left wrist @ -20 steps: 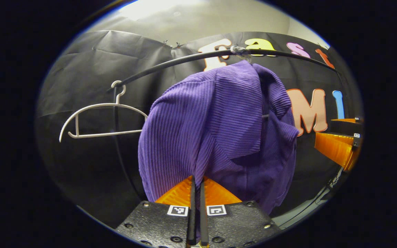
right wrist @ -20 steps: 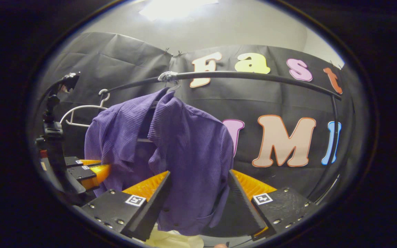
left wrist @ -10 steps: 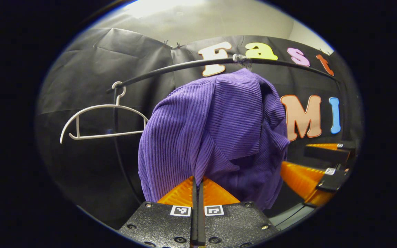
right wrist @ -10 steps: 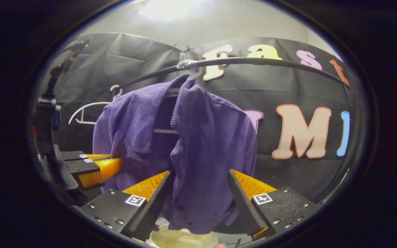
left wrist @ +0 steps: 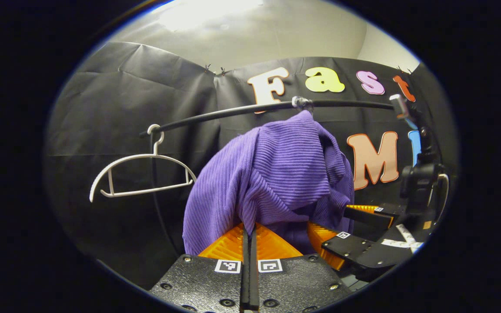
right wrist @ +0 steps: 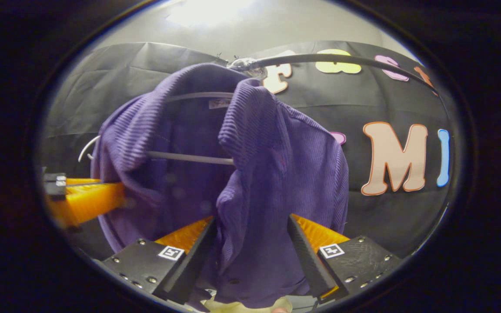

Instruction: Grasp the clothes on the hanger with both hands and then place them into the laundry hamper below.

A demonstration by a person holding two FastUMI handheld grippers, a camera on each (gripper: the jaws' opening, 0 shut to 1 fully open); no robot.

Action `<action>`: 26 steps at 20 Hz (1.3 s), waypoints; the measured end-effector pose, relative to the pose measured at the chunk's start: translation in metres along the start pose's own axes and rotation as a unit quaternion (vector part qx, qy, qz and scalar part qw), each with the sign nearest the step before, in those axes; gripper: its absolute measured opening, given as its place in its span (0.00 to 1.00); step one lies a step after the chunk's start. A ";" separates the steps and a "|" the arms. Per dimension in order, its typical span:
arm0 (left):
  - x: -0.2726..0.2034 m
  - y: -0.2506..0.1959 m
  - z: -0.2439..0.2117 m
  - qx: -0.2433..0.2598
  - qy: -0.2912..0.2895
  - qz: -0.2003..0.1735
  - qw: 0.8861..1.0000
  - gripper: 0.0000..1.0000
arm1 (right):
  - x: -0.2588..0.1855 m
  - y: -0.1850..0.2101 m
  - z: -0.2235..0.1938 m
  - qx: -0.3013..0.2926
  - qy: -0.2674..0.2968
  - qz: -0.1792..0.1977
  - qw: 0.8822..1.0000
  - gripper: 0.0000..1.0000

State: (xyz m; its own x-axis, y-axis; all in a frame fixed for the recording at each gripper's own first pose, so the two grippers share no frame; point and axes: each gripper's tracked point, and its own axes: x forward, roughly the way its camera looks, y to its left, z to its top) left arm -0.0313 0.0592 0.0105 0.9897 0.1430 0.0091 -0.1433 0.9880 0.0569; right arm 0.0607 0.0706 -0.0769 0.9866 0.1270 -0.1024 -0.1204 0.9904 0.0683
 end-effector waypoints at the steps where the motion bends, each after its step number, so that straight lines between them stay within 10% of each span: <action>1: -0.001 0.003 0.003 -0.001 -0.002 0.004 1.000 0.00 | 0.006 -0.002 -0.004 0.001 0.003 -0.004 1.000 0.97; 7: -0.004 0.024 0.014 0.002 -0.015 0.031 0.999 0.00 | 0.026 -0.019 -0.019 0.018 0.034 -0.020 0.999 0.96; 13: -0.003 0.044 0.023 -0.014 -0.023 0.058 0.998 0.00 | 0.025 -0.037 -0.023 0.028 0.059 -0.042 0.997 0.39; 16: -0.004 0.050 0.027 -0.020 -0.024 0.067 0.997 0.00 | 0.019 -0.050 -0.020 0.029 0.068 -0.065 0.995 0.28; 17: -0.004 0.051 0.031 -0.021 -0.028 0.066 0.997 0.00 | 0.015 -0.055 -0.017 0.028 0.066 -0.073 0.995 0.05; 26: -0.013 0.050 0.083 -0.028 -0.070 0.032 0.997 0.00 | -0.001 -0.104 0.045 0.017 -0.004 -0.126 0.992 0.09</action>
State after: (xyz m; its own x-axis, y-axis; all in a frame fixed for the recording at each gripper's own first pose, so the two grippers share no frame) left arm -0.0510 0.1016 0.0957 0.9682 0.2004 0.1499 -0.2022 0.9793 -0.0034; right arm 0.0772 -0.0351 -0.0395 0.9860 -0.1240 -0.1118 0.1329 0.9883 0.0752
